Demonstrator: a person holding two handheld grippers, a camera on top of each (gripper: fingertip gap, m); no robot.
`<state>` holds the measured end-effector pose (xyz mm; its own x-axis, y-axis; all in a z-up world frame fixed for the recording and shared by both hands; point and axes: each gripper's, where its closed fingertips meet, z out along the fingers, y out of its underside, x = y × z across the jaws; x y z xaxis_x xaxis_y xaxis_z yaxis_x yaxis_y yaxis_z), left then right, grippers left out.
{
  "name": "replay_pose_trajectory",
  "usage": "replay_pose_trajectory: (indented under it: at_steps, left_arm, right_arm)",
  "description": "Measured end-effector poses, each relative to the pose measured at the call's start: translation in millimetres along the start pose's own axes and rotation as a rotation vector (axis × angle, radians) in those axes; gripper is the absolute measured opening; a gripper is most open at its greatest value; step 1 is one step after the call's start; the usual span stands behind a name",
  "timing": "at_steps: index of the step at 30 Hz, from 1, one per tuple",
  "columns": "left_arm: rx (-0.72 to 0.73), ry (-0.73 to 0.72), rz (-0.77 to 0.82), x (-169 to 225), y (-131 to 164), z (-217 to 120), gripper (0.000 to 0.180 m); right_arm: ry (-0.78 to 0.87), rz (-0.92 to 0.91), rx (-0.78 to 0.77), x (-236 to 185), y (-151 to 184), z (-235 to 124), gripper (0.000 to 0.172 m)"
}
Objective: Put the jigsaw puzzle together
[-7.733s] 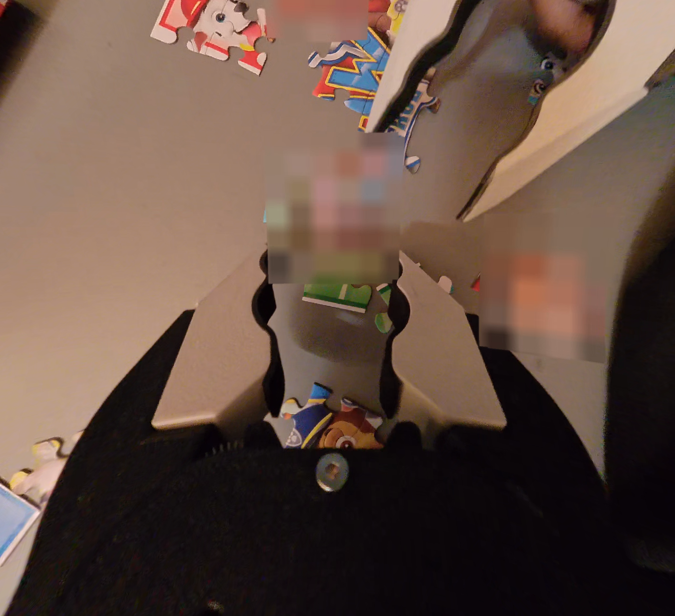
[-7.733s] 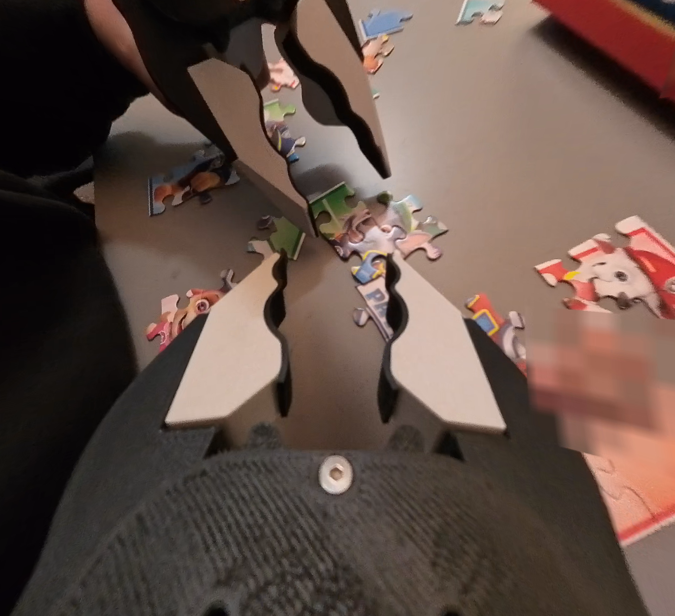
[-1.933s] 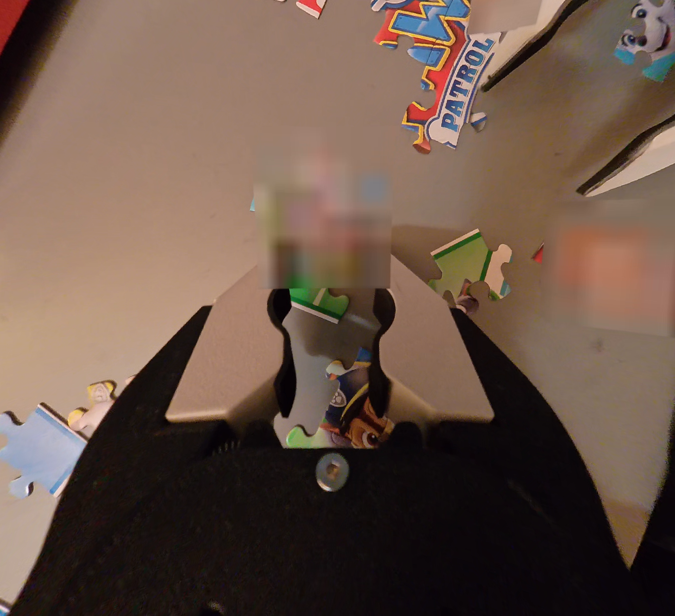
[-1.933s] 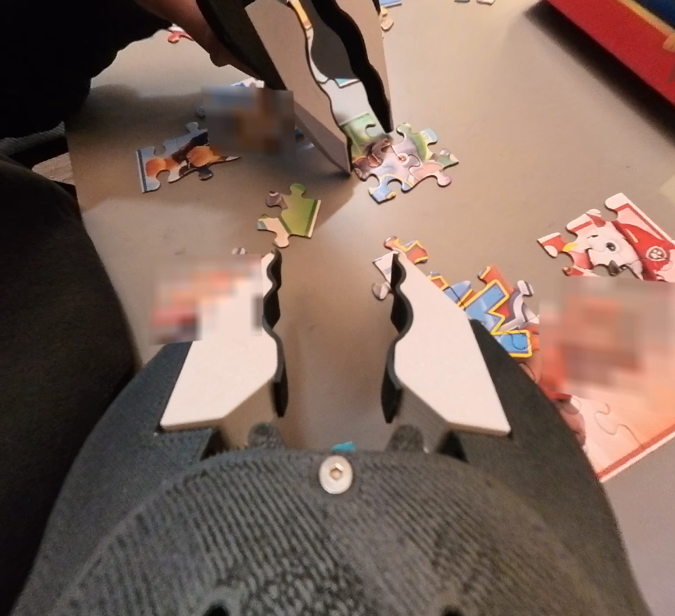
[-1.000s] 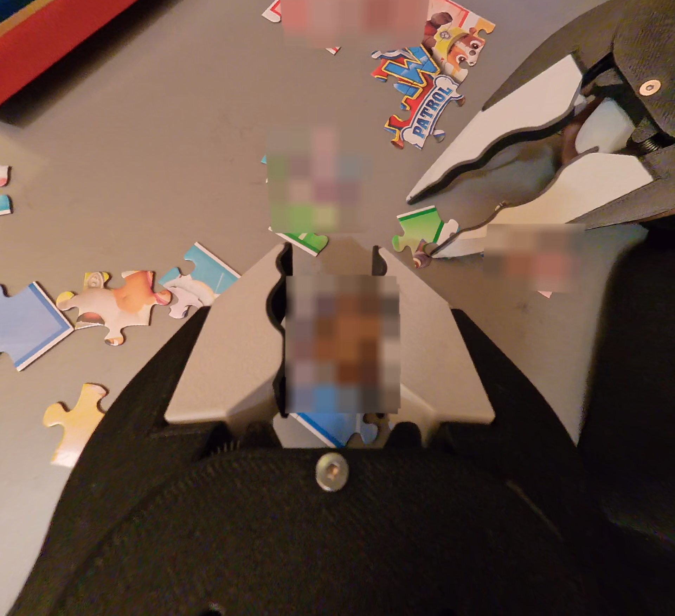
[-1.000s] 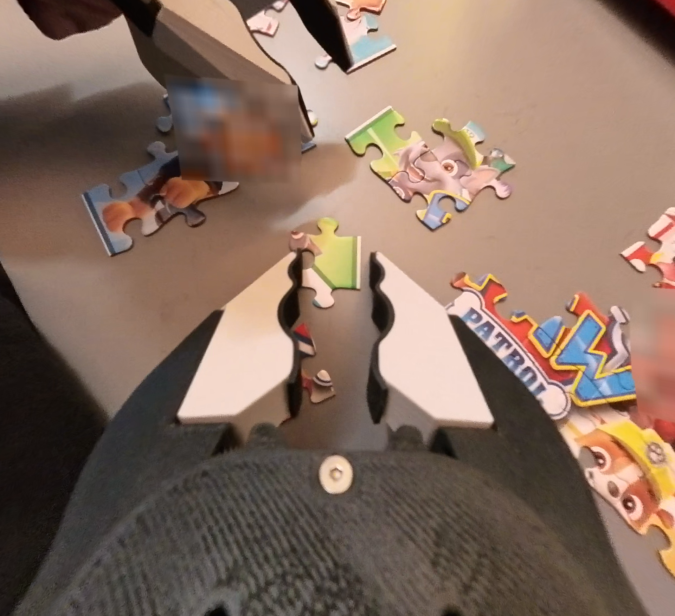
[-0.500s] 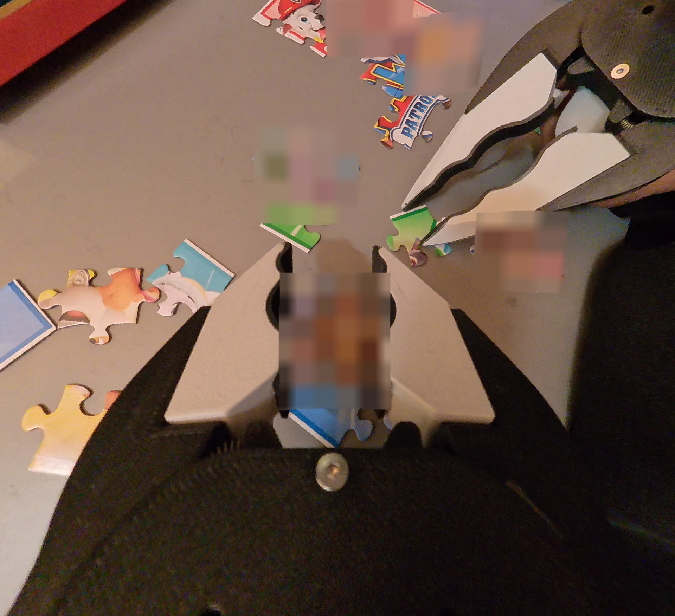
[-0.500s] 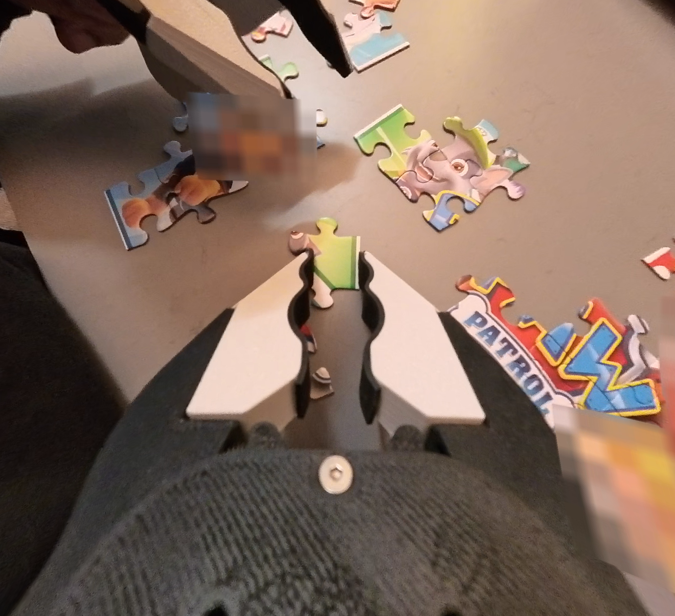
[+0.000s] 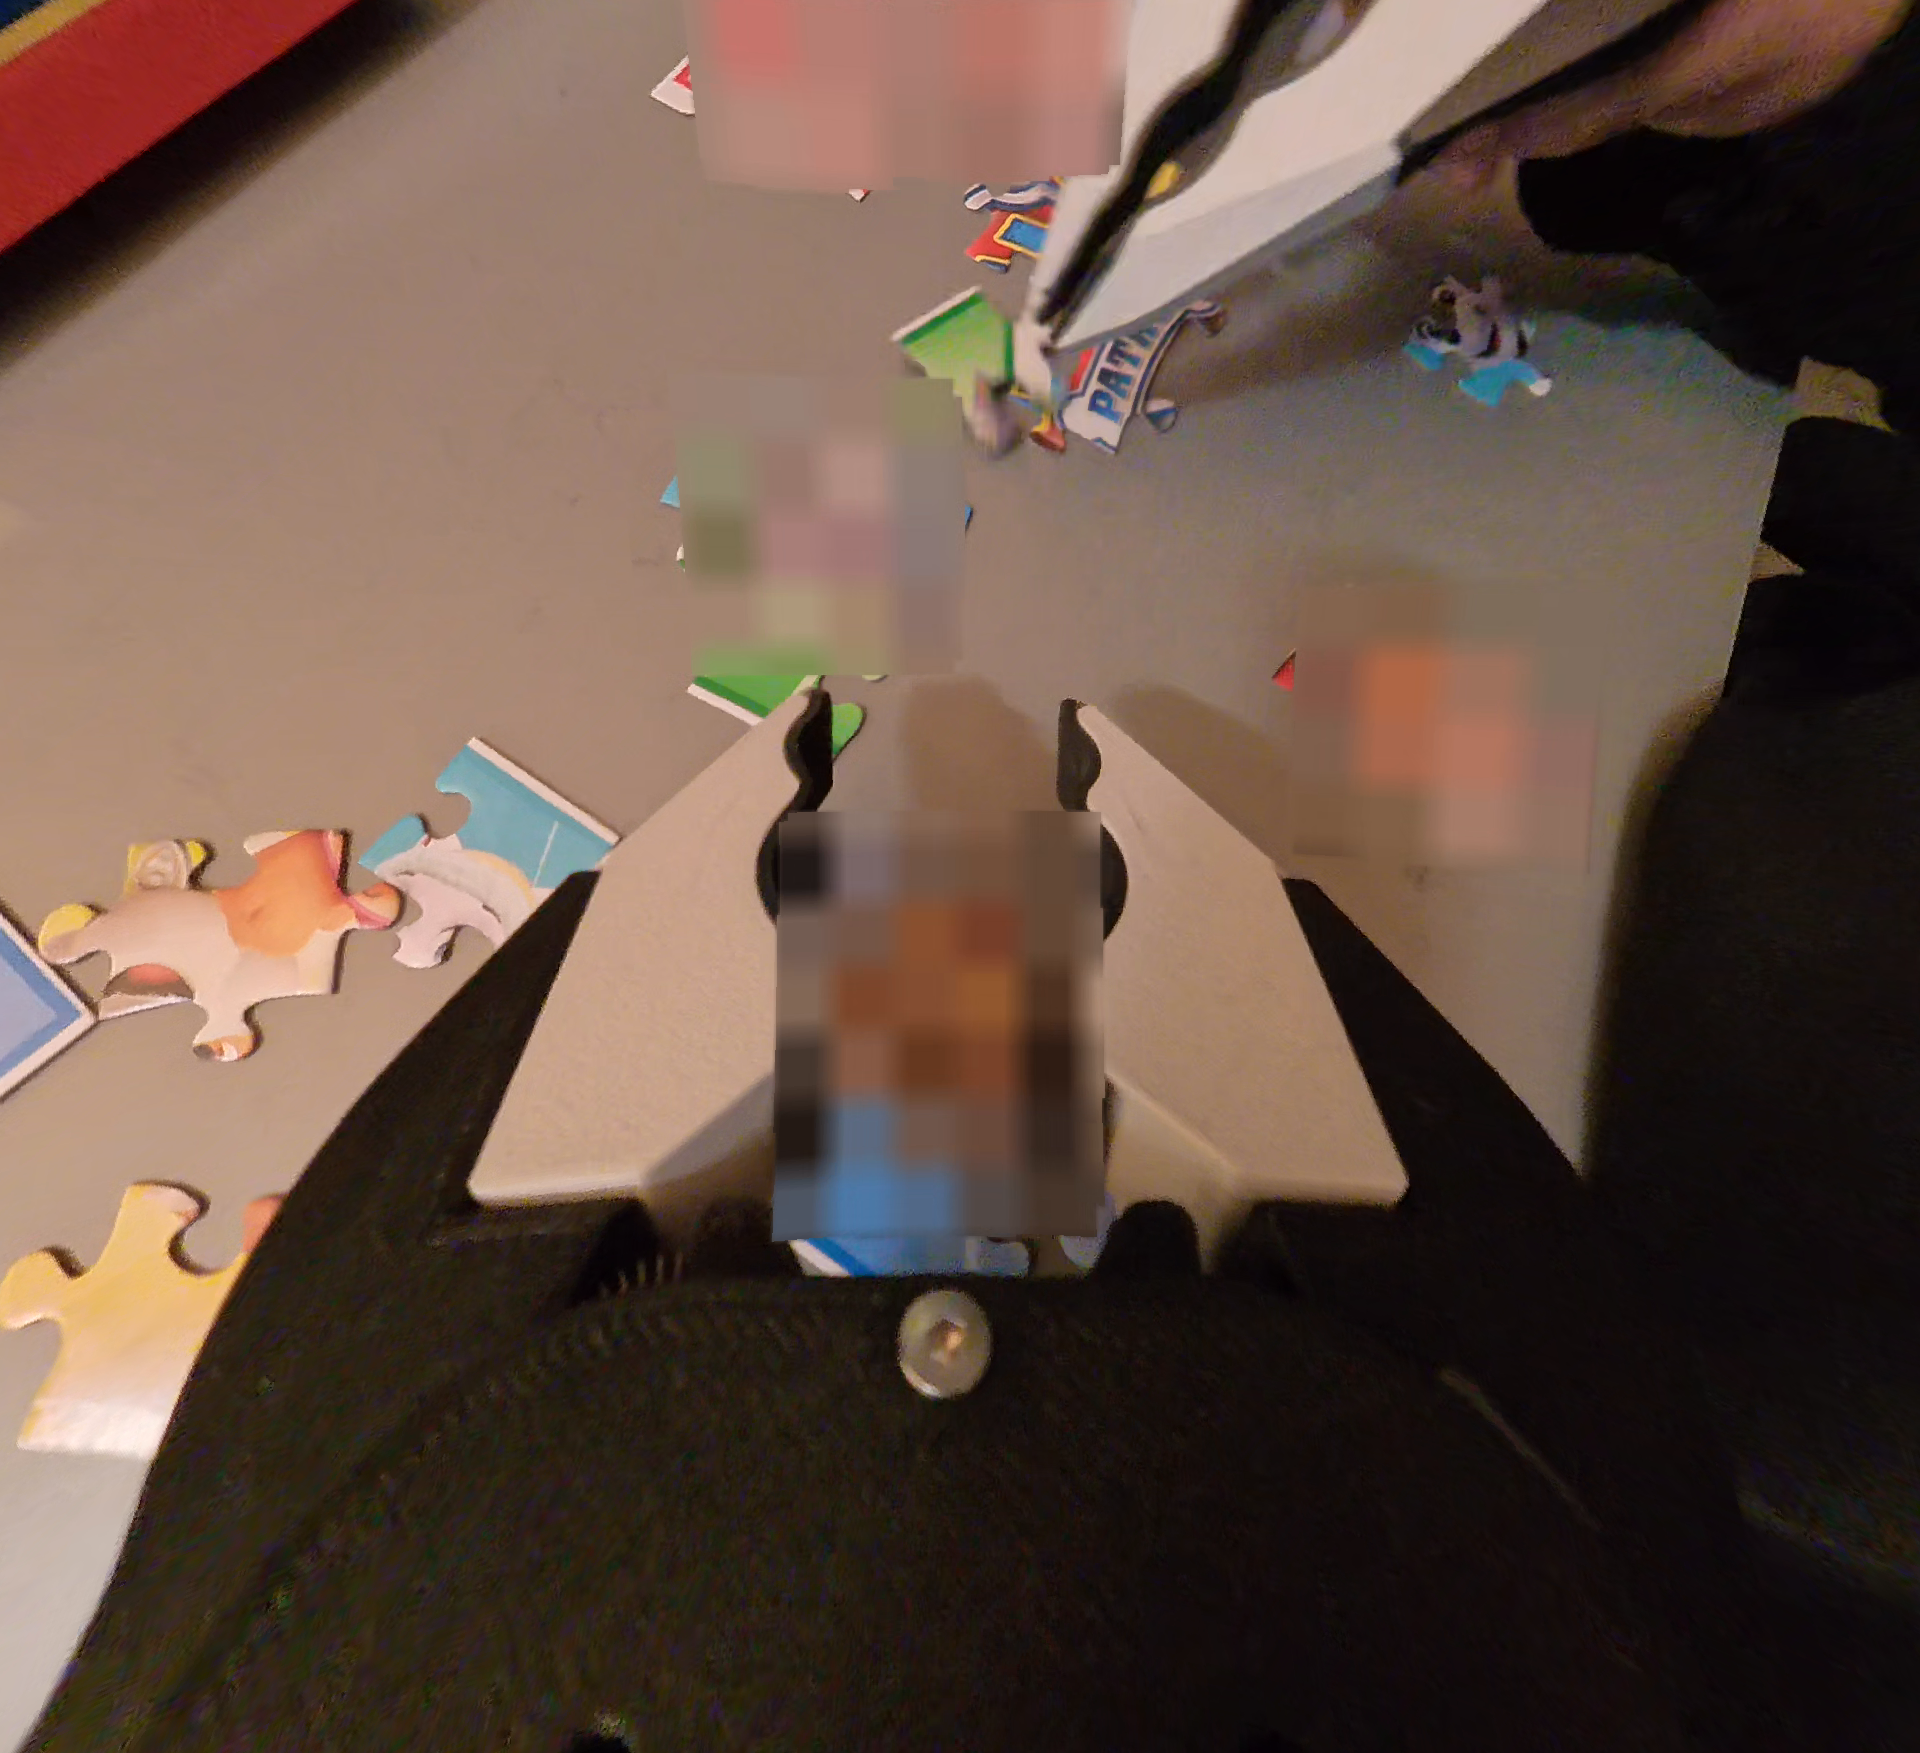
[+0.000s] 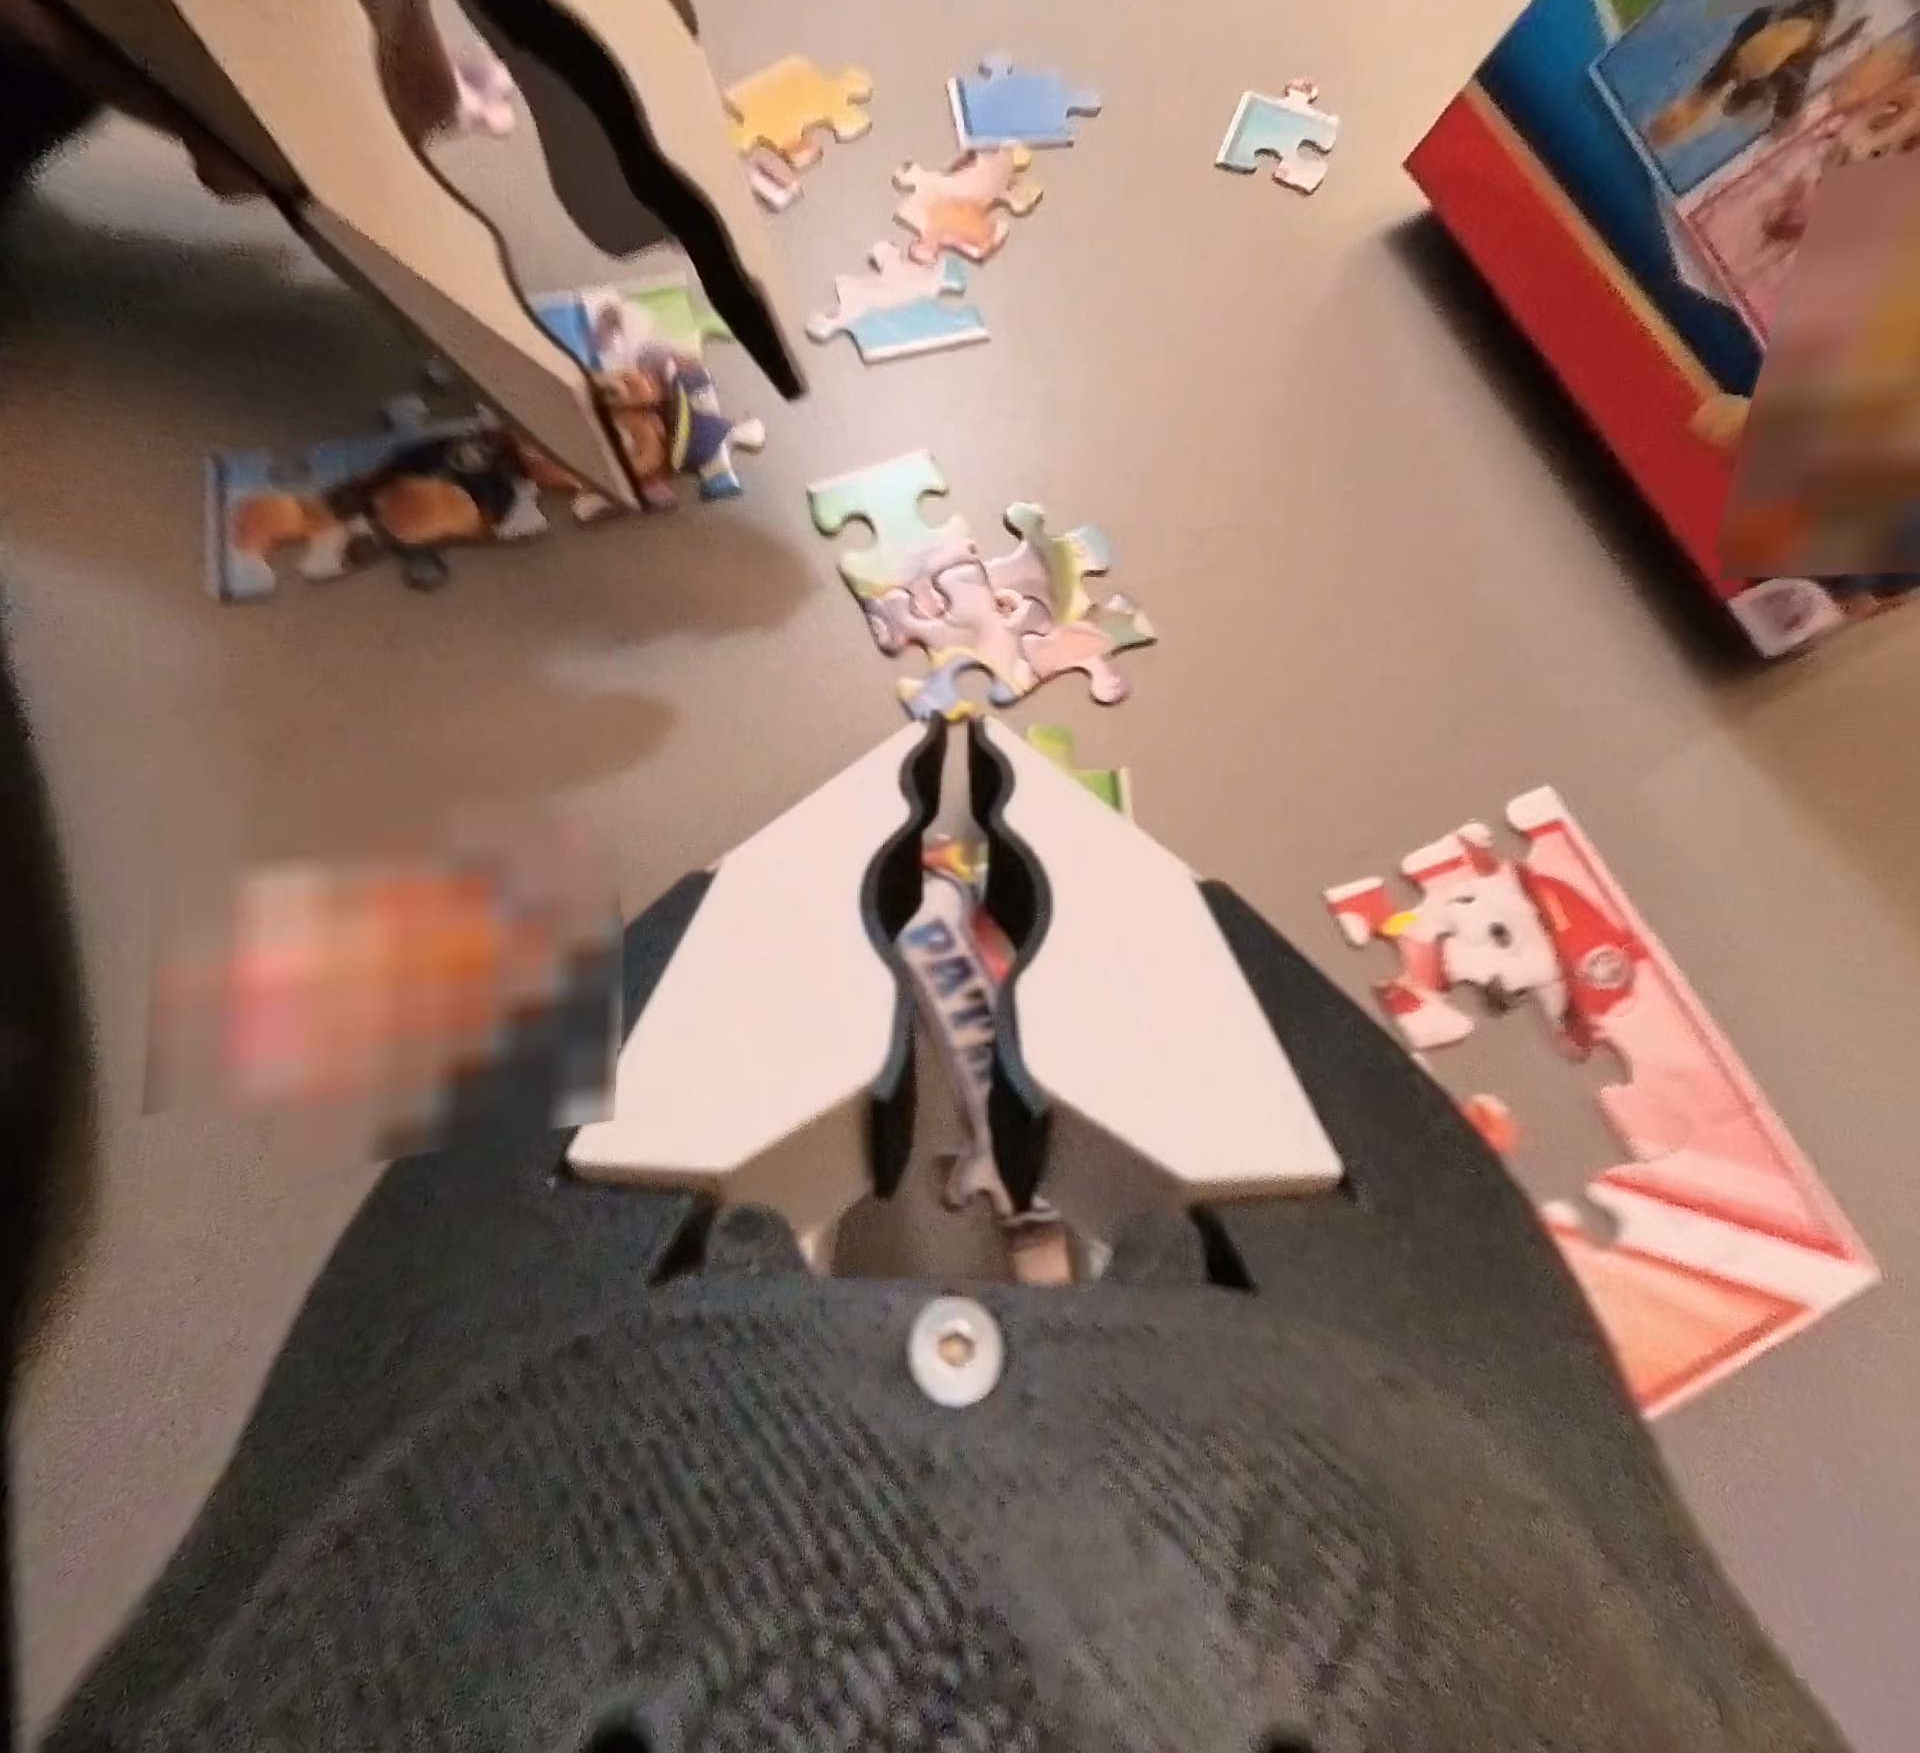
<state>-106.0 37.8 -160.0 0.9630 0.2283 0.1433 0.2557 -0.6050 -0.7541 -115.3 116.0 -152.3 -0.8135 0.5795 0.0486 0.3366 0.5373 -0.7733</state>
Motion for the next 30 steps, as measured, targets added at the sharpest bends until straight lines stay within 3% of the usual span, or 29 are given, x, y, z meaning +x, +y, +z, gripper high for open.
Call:
replay_pose_trajectory:
  at_steps: [4,6,10,16,21,27,30]
  left_arm:
    - [-0.005,0.004,0.019,5.9,-4.3,4.6,0.041]
    - [-0.006,-0.001,0.026,8.0,-5.7,5.4,0.041]
    - [0.007,0.018,0.006,10.0,-6.5,7.1,0.042]
    - [-0.003,0.048,0.002,8.0,-7.6,14.0,0.041]
    - [-0.004,0.039,0.012,7.7,-10.6,14.6,0.041]
    - [0.014,0.038,-0.042,-1.1,-6.5,9.2,0.042]
    - [0.024,0.044,-0.059,-3.8,-7.4,7.5,0.041]
  right_arm:
    - [-0.004,-0.102,-0.146,23.0,15.5,9.6,0.008]
    - [0.025,-0.118,-0.144,33.6,13.3,4.2,0.009]
    - [0.032,-0.098,-0.161,49.7,23.2,-5.3,0.031]
    - [-0.139,-0.076,-0.126,35.0,19.3,5.9,0.044]
    - [-0.204,-0.083,-0.222,33.0,34.2,19.5,0.059]
    - [-0.178,-0.114,-0.241,36.3,35.4,23.2,0.039]
    - [-0.178,-0.119,-0.253,36.1,35.5,23.2,0.038]
